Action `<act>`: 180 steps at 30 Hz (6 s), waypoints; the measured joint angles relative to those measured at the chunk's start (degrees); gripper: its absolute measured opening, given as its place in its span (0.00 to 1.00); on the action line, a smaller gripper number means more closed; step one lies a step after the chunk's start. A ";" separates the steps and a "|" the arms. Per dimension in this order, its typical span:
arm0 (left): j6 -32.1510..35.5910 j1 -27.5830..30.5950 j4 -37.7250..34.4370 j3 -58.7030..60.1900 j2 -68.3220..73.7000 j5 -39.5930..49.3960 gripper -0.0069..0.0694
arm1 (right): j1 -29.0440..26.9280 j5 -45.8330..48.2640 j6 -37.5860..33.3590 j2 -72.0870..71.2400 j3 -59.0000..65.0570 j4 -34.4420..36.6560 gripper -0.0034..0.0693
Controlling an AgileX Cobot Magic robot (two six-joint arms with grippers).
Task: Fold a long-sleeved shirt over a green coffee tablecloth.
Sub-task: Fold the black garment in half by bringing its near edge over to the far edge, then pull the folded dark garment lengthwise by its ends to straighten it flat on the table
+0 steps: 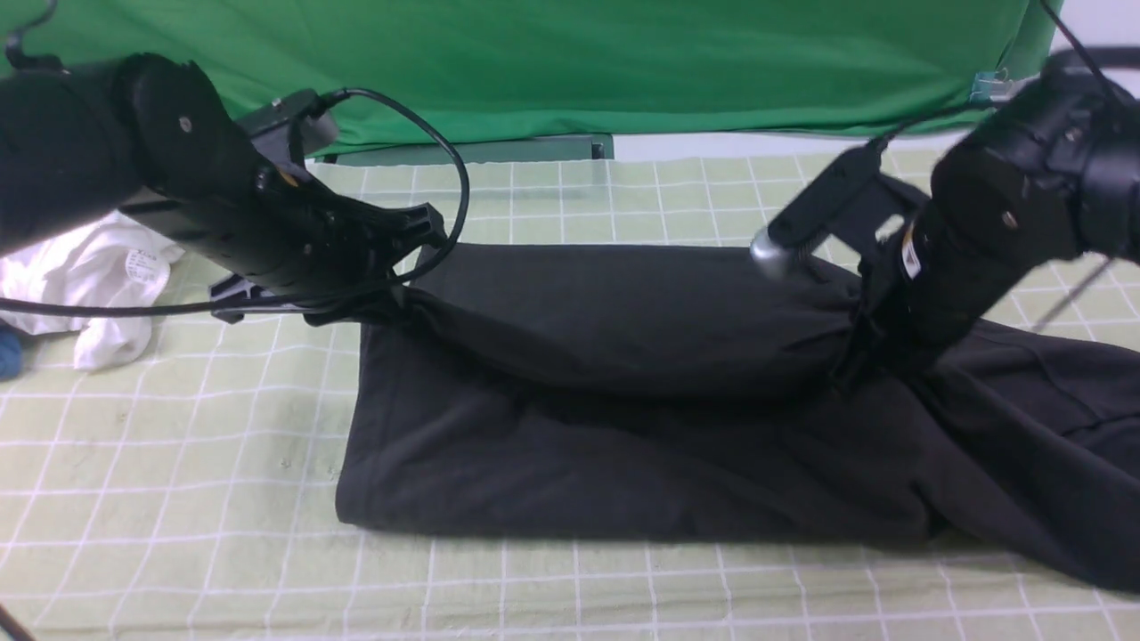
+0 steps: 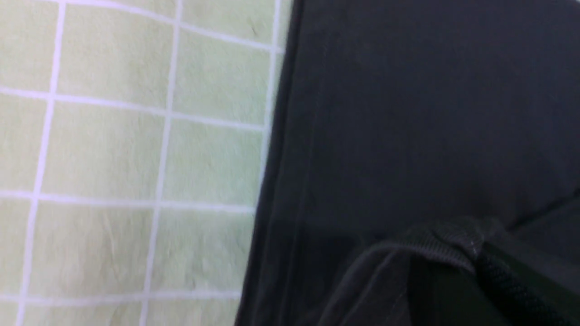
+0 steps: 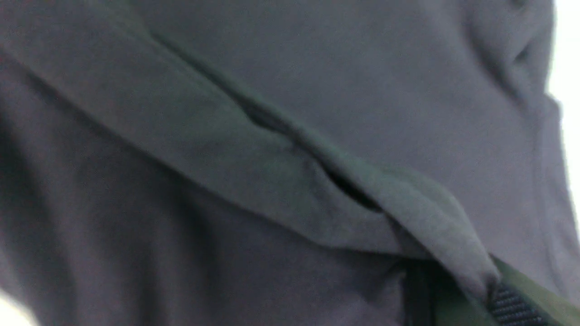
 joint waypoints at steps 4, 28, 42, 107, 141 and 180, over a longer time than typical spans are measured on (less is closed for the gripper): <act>0.76 1.44 -1.43 -0.46 2.75 -4.59 0.13 | -2.60 -1.15 -0.23 3.87 -4.44 -0.02 0.11; 1.53 2.89 0.03 -9.65 17.98 -14.94 0.13 | -8.16 -12.02 -6.75 18.20 -14.77 0.13 0.16; 1.53 3.01 2.70 -9.77 19.14 -15.72 0.43 | -8.39 -20.00 -0.86 19.69 -14.85 -4.79 0.56; 6.31 3.93 3.72 -16.02 4.56 8.47 0.84 | -35.95 0.70 3.03 -2.64 4.98 -6.45 0.11; 21.07 -0.83 -7.54 -17.64 22.82 3.55 0.10 | -39.80 22.50 4.50 1.95 -18.45 4.71 0.04; 22.27 4.99 -7.32 -46.09 22.96 29.81 0.11 | -51.14 15.00 -7.81 11.54 -6.62 18.99 0.71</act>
